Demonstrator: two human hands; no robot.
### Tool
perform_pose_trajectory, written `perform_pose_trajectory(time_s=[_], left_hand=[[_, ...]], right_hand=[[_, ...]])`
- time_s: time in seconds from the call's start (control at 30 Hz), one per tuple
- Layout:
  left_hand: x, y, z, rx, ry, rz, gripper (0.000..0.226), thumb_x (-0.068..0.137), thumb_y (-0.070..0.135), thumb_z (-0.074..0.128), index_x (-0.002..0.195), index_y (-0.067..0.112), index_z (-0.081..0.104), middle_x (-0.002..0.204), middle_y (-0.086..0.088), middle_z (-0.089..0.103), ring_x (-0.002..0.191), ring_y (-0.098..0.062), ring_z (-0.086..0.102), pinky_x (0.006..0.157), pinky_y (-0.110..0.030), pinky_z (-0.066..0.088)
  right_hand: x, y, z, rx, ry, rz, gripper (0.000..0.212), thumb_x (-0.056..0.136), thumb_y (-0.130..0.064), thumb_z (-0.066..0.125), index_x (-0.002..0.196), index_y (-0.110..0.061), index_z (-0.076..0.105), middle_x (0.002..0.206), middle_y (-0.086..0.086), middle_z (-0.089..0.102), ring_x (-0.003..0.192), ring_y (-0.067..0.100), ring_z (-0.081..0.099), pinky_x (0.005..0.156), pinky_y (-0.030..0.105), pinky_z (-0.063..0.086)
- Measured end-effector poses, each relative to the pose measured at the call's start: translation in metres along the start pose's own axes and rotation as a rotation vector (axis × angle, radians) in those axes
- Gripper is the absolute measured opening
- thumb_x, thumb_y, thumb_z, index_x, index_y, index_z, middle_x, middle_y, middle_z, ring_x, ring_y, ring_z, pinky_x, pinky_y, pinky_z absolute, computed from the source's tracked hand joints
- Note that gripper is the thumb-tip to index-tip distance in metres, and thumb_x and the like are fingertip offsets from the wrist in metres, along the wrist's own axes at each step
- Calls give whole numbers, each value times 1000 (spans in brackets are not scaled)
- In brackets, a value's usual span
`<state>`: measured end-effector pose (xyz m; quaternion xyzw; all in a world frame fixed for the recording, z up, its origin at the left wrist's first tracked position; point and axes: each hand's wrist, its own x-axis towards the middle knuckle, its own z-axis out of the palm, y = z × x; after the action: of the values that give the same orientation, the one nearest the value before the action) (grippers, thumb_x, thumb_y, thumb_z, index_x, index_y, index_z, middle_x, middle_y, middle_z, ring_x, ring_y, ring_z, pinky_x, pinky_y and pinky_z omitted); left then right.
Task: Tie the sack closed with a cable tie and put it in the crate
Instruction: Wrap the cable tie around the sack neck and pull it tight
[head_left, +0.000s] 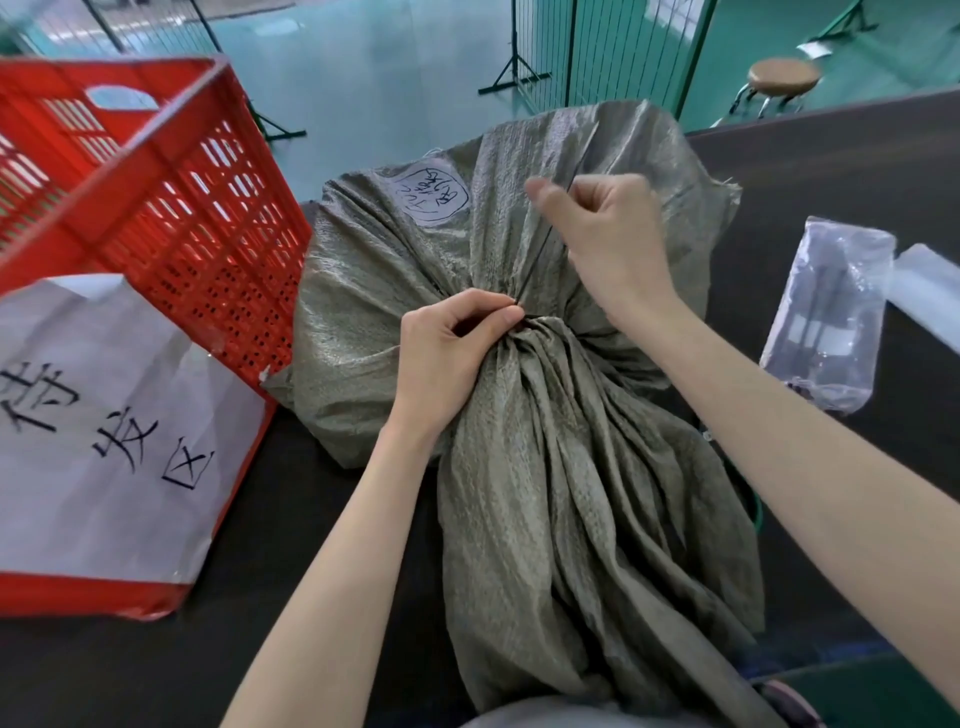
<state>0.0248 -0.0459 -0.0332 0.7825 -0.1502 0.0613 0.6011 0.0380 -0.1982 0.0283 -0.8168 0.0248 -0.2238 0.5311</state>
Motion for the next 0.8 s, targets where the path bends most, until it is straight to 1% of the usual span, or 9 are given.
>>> perform_pose_trajectory(time_s=[0.13, 0.23, 0.3, 0.37, 0.4, 0.43, 0.53, 0.63, 0.8], left_hand=[[-5, -3, -2, -5, 17, -3, 4, 83, 17, 72, 86, 18, 74, 79, 9, 73, 74, 0, 64, 75, -20, 49], [-9, -6, -1, -22, 25, -5, 1, 83, 15, 72, 83, 16, 73, 80, 4, 71, 75, -3, 62, 74, -21, 47], [-8, -7, -2, -1, 30, 45, 2, 82, 12, 73, 81, 13, 72, 86, -4, 66, 80, -6, 60, 76, -21, 46], [-4, -5, -3, 21, 38, 80, 3, 80, 9, 73, 79, 9, 71, 92, -6, 60, 85, -3, 57, 78, -16, 44], [-2, -4, -4, 29, 36, 90, 4, 80, 8, 73, 78, 8, 70, 94, -6, 58, 85, 0, 56, 78, -14, 43], [-2, -3, -4, 36, 30, 97, 6, 80, 7, 73, 77, 7, 68, 94, -6, 56, 86, 1, 55, 78, -12, 42], [-4, -4, -5, 40, 7, 106, 10, 80, 5, 72, 74, 2, 65, 94, -5, 56, 86, 0, 54, 78, -12, 41], [-6, -8, -6, 49, -15, 119, 11, 81, 7, 71, 75, 1, 64, 93, -5, 58, 88, -9, 56, 82, -21, 44], [-11, -8, -9, 95, -42, 125, 12, 81, 8, 72, 77, 0, 63, 93, -7, 58, 87, -9, 56, 81, -17, 42]], right_hand=[[-10, 10, 10, -124, -83, 20, 49, 82, -24, 64, 42, -14, 36, 39, -4, 29, 37, 8, 29, 47, 22, 26], [-16, 15, 14, -152, -151, -7, 48, 83, -18, 62, 44, -11, 36, 40, -5, 23, 39, 8, 28, 44, 19, 25], [-17, 15, 13, -144, -163, -18, 48, 86, -17, 60, 46, -8, 36, 42, -2, 22, 39, 9, 26, 43, 18, 24], [-16, 14, 13, -91, -158, 9, 47, 86, -20, 59, 46, -6, 38, 43, 0, 24, 41, 9, 24, 45, 23, 23], [-13, 14, 13, -31, -151, 38, 48, 85, -22, 58, 44, -9, 36, 43, 0, 25, 42, 9, 24, 46, 28, 23], [-10, 13, 14, 40, -143, 72, 49, 84, -26, 57, 43, -15, 33, 42, -2, 25, 42, 13, 24, 47, 29, 22], [-2, 8, 11, 132, -138, 119, 49, 81, -32, 57, 42, -19, 28, 42, -4, 23, 42, 18, 22, 49, 31, 20], [-2, 7, 8, 241, -148, 133, 49, 85, -24, 56, 44, -23, 29, 44, -1, 23, 39, 15, 19, 46, 30, 18], [-3, 1, 1, 386, -119, 149, 50, 94, -8, 52, 48, -16, 33, 50, 0, 26, 34, 11, 20, 40, 22, 19]])
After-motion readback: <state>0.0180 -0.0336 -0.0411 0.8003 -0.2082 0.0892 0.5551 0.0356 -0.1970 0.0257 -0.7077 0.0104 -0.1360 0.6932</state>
